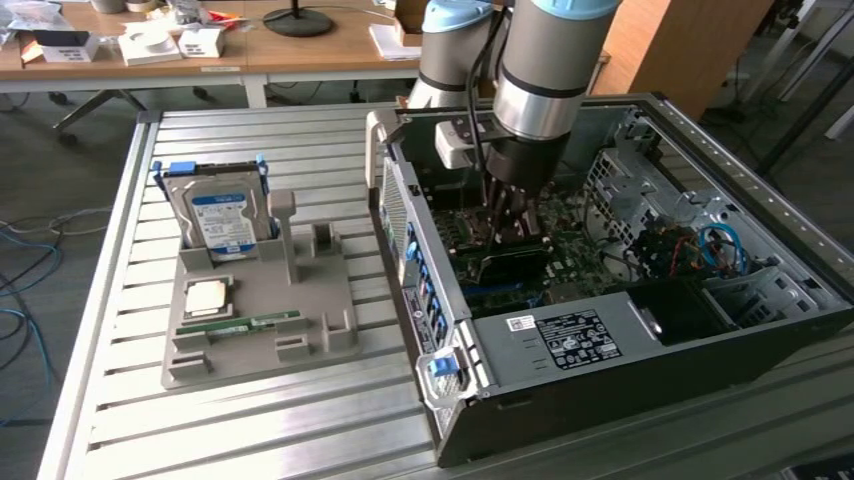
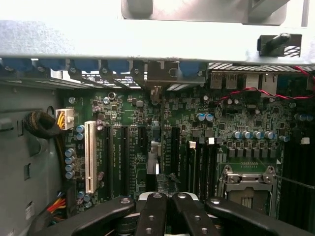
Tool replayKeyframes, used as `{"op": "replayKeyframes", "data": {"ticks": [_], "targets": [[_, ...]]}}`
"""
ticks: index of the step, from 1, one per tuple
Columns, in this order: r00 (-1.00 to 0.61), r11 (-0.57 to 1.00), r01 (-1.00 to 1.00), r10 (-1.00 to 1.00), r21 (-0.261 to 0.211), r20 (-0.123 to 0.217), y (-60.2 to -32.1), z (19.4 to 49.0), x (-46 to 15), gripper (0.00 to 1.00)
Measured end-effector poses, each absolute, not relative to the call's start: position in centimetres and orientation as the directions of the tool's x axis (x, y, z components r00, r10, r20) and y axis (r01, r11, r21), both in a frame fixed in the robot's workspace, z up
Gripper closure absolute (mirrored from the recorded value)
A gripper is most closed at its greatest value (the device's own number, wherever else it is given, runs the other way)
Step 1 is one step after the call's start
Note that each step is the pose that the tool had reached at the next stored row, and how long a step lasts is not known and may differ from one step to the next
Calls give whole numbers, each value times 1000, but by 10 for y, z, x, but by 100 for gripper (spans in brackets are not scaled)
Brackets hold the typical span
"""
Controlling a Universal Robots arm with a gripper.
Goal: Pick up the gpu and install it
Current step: 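Press down on the gpu until it lock into place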
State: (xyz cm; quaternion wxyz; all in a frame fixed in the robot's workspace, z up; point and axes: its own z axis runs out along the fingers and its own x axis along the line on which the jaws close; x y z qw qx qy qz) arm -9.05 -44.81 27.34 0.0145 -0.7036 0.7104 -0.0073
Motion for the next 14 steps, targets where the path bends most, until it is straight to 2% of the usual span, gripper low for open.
{"op": "replayKeyframes", "data": {"ticks": [14], "targets": [[-10, 10, -999, -1000, -31, -10, -448, 270, -91, 89]]}}
